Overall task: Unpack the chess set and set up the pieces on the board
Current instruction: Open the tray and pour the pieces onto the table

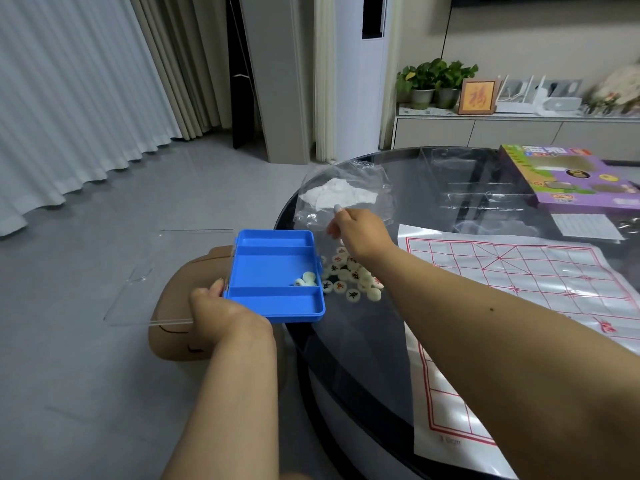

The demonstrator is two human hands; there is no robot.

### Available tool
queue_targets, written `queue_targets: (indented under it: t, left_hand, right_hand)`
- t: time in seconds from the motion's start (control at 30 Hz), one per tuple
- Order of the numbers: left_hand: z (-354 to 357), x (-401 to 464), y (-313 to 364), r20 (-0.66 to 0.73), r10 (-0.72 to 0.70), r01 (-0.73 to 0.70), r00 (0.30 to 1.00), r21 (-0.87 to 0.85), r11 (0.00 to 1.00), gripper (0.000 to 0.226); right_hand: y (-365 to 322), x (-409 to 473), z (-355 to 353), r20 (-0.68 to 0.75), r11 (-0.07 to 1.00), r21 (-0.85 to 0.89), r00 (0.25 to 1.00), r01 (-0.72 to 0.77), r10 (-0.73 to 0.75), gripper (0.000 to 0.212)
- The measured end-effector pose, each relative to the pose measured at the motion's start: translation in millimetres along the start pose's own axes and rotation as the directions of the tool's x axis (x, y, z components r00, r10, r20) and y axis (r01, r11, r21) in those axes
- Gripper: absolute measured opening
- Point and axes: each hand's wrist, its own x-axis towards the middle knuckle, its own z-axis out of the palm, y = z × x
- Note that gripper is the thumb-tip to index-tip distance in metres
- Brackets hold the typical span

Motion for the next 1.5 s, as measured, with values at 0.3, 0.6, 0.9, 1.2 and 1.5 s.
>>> queue_targets:
  t: [0.3,0.6,0.9,1.2,1.5]
  left_hand:
    - [3.0,-0.5,1.0,-0.003,-0.011,0.010,1.000,-0.087,0.996,0.034]
    - [2.2,-5.0,2.3,0.027,-0.034,0.037,0.999,-0.107,0.994,0.022]
    - [1.7,-6.2,2.8,0.052,-0.043,0.046,0.998,-0.049,0.998,0.025]
    - [-0.7,-3.6,3.2,0.040,-0.038,0.039,0.998,-0.012,0.999,0.023]
    - [1.0,-7.2,8.9,0.064,-0.022,0.025,0.998,-0.043,0.999,0.028]
  right_hand:
    - [-52.6,-38.8,19.4,0.303,0.876,-0.314,0.913,0.366,-0.273,0.025]
    - [-33.4,-39.2,46.3,0.464,0.565,-0.622,0.837,0.542,-0.292,0.054]
    - [-25.2,-34.1,44.9,0.468,0.603,-0.588,0.835,0.539,-0.289,0.054]
    - [-23.6,-34.3,49.0,0.448,0.642,-0.524,0.823,0.559,-0.351,0.054]
    - [-30.6,-27.8,49.3,0.306,0.703,-0.532,0.881,0.472,-0.360,0.055]
